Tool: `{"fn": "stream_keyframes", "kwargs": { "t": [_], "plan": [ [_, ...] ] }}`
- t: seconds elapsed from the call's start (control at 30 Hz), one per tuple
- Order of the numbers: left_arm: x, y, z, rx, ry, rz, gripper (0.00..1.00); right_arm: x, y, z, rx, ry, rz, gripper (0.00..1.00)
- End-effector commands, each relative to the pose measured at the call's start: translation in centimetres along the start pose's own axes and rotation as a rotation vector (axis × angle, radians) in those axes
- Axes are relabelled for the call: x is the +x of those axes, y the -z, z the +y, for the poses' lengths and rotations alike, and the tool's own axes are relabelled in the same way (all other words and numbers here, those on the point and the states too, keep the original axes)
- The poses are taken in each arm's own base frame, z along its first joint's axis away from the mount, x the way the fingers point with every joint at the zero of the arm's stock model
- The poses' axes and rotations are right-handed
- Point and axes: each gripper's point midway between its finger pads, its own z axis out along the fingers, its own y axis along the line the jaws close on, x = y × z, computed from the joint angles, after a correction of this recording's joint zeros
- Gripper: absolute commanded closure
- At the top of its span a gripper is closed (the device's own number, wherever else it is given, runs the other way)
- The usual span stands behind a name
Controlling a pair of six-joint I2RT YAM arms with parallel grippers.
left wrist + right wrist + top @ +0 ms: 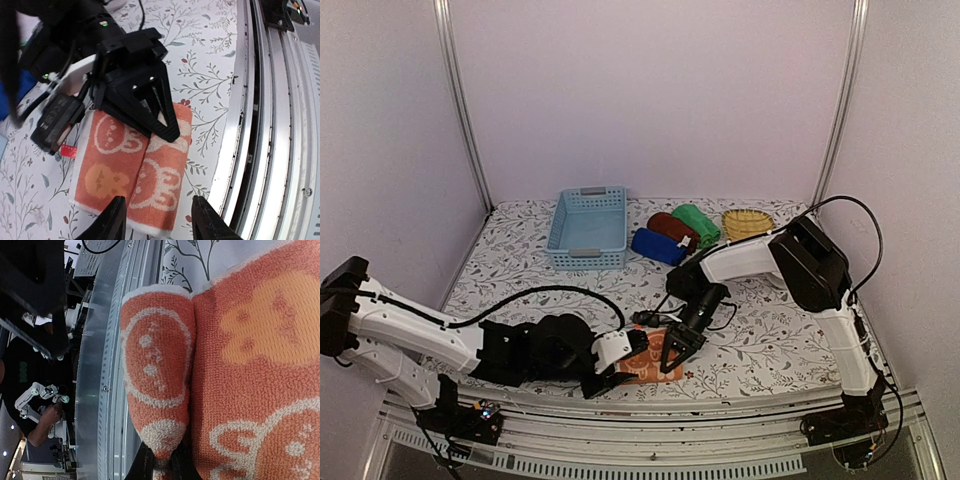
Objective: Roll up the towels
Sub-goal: Roll the towel at the center of the board.
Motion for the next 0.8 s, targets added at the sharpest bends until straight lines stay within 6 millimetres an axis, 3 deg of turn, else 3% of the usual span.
{"fn": "stream_keyframes", "kwargs": {
  "t": [0.0,0.2,0.43,0.5,0.6,0.67,0.77],
  "plan": [
    [-0.8,-2.0,-1.6,0.023,-0.161,0.026,0.52,2.7,-1.0,-2.6,0.042,-0.086,0.102,0.93],
    [1.2,-5.5,-2.1,0.023,-0.255,0.158,0.53,2.5,-1.0,-2.5,0.036,-0.107,0.096,0.93],
    [4.3,-7.4,-1.5,-0.044,-0.324,0.284,0.58,1.4,-0.3,-1.2,0.015,-0.093,0.069,0.92],
    [4.9,-7.7,-1.1,-0.086,-0.350,0.317,0.64,0.9,0.0,-0.5,0.009,-0.080,0.058,0.90],
    [5.4,-7.7,-1.0,-0.102,-0.352,0.328,0.72,0.0,1.0,0.8,0.003,-0.044,0.042,0.77],
    [5.2,-7.6,-1.3,-0.089,-0.337,0.317,0.77,-1.8,2.8,2.7,0.019,0.039,-0.004,0.68],
    [4.6,-7.2,-1.7,-0.064,-0.314,0.280,0.81,-3.4,4.2,3.0,0.040,0.086,-0.049,0.59]
  ]
}}
